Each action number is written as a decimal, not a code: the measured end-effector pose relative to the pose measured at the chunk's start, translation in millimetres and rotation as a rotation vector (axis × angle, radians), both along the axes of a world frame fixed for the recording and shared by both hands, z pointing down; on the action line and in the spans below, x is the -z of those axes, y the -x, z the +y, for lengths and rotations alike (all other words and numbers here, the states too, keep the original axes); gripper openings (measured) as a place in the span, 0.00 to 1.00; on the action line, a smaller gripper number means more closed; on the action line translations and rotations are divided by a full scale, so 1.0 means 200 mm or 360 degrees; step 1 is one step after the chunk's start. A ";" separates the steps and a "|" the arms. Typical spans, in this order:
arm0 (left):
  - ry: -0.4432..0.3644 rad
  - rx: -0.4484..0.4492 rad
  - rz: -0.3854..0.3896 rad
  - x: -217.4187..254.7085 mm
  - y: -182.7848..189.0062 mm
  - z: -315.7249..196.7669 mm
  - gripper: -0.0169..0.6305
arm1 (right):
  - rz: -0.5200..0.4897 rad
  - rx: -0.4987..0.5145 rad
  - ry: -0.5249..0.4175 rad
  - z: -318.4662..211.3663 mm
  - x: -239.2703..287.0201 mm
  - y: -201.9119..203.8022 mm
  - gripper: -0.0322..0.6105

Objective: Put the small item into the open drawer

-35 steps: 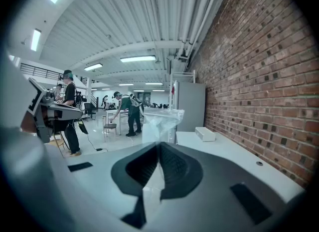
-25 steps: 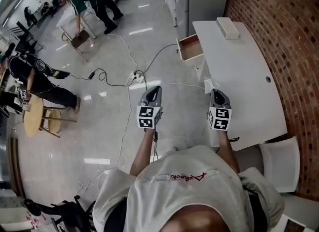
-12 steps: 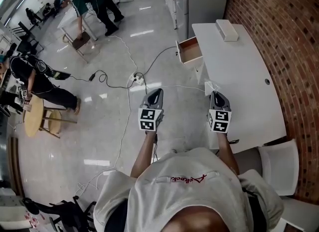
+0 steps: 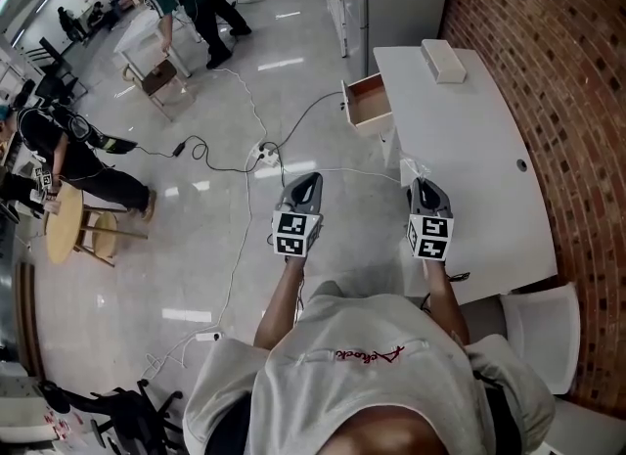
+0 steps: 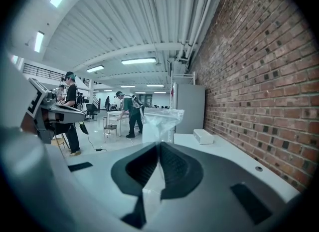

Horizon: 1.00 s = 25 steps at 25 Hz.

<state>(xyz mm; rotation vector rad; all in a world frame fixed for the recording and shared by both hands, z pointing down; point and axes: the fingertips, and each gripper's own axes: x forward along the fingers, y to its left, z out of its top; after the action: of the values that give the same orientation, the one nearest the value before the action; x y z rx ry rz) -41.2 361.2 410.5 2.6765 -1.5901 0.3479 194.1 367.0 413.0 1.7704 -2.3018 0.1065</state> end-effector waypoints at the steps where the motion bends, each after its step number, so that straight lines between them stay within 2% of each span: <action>1: 0.0004 -0.0002 0.0000 -0.01 -0.01 0.00 0.04 | 0.0003 0.0005 0.0005 0.00 -0.01 -0.01 0.08; 7: 0.0031 -0.0016 0.0002 -0.04 -0.08 -0.05 0.04 | 0.0011 0.0010 0.0030 -0.04 -0.04 -0.04 0.08; 14: 0.0049 -0.0013 0.0021 -0.08 -0.07 -0.18 0.04 | 0.0018 -0.0002 0.0026 -0.16 -0.06 -0.04 0.08; 25: 0.0062 -0.0043 0.0042 -0.10 -0.01 -0.62 0.04 | 0.0026 -0.0027 0.0009 -0.61 -0.03 0.03 0.08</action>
<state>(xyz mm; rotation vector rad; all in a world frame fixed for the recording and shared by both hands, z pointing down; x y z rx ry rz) -38.7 237.4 431.3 2.6645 -1.5255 0.3389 188.1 245.7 419.6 1.7816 -2.2738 0.1009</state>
